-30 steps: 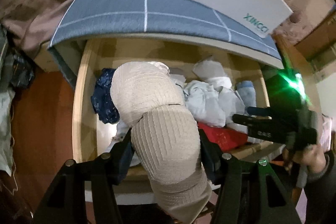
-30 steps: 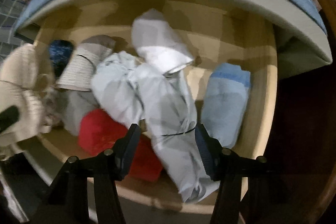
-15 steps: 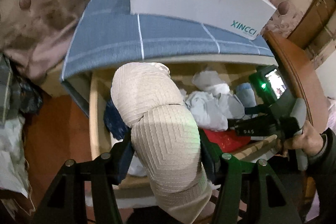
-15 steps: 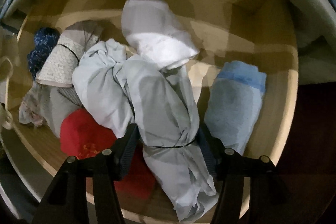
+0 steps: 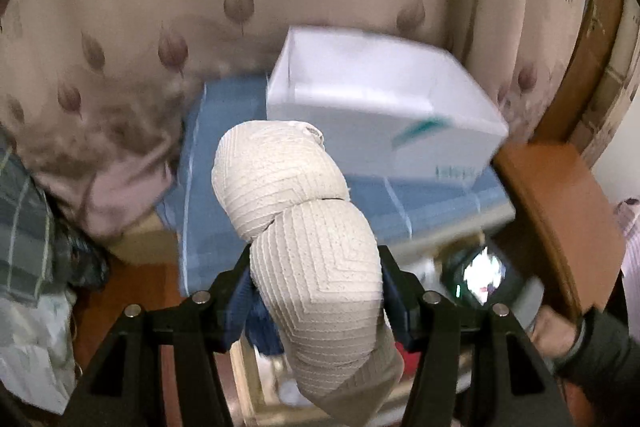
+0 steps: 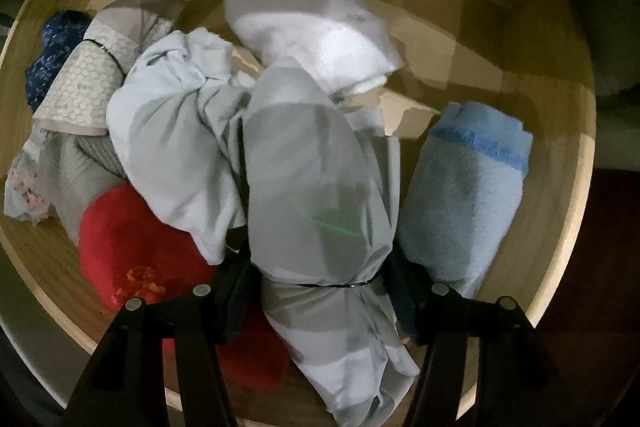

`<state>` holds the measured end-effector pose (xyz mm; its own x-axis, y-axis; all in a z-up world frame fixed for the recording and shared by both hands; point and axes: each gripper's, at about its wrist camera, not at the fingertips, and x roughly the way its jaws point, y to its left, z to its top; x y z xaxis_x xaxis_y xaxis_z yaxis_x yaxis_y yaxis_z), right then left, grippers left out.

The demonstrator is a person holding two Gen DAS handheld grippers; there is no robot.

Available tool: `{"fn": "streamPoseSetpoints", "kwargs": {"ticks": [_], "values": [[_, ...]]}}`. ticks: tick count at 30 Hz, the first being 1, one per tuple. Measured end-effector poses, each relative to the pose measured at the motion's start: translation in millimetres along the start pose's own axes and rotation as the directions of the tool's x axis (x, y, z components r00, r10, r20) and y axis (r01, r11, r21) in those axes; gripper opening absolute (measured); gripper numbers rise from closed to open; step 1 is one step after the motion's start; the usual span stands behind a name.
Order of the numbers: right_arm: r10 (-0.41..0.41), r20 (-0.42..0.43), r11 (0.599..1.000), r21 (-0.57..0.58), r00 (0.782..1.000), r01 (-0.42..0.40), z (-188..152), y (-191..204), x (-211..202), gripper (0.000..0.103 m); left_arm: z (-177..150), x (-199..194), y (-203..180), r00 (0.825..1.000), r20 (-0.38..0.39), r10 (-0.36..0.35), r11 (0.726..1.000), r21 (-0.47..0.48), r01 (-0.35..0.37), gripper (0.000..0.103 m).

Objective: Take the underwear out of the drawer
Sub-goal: 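Lift the beige roll with the left tool and drop it into the white box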

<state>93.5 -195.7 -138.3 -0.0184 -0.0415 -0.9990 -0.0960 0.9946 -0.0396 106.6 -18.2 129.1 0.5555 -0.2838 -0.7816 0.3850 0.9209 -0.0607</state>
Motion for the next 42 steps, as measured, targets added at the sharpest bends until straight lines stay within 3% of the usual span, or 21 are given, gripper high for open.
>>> {"fn": "streamPoseSetpoints", "kwargs": {"ticks": [7,11,14,17,26,32,39,42], "values": [[-0.005,0.015,1.0,0.028,1.0,0.004,-3.5,-1.5,0.6,0.05,90.5,-5.7,-13.3,0.991,0.134,0.004,0.999,0.05,-0.01,0.058],[0.016,0.014,0.998,0.053,1.0,-0.016,-5.0,-10.9,3.2,0.05,134.5,11.3,-28.2,0.984,0.18,-0.012,0.995,0.102,-0.007,0.058],[0.018,0.015,0.999,0.05,1.0,-0.019,-5.9,-23.4,7.1,0.05,152.9,37.3,-37.0,0.984,0.175,-0.016,0.993,0.118,-0.004,0.058],[0.026,0.015,0.998,0.06,1.0,-0.027,-4.2,-23.8,7.3,0.05,164.0,71.9,-37.7,0.993,0.116,0.0,0.993,0.119,-0.014,0.058],[0.069,0.013,0.993,0.09,0.998,-0.07,5.3,-39.3,15.3,0.052,158.3,142.9,-18.4,0.995,-0.005,0.099,0.993,0.063,-0.098,0.058],[0.07,0.011,0.993,0.095,0.997,-0.071,10.7,-44.0,30.5,0.052,155.9,155.6,-24.9,0.99,-0.039,0.139,0.985,0.109,-0.134,0.058],[0.077,0.013,0.991,0.105,0.997,-0.078,7.6,-46.2,17.1,0.053,146.6,168.9,-30.1,0.985,-0.102,0.137,0.984,0.128,-0.124,0.056],[0.081,0.014,0.991,0.11,0.997,-0.082,9.5,-44.8,18.3,0.053,138.3,174.5,-27.6,0.977,-0.17,0.129,0.988,0.108,-0.111,0.054]]}}
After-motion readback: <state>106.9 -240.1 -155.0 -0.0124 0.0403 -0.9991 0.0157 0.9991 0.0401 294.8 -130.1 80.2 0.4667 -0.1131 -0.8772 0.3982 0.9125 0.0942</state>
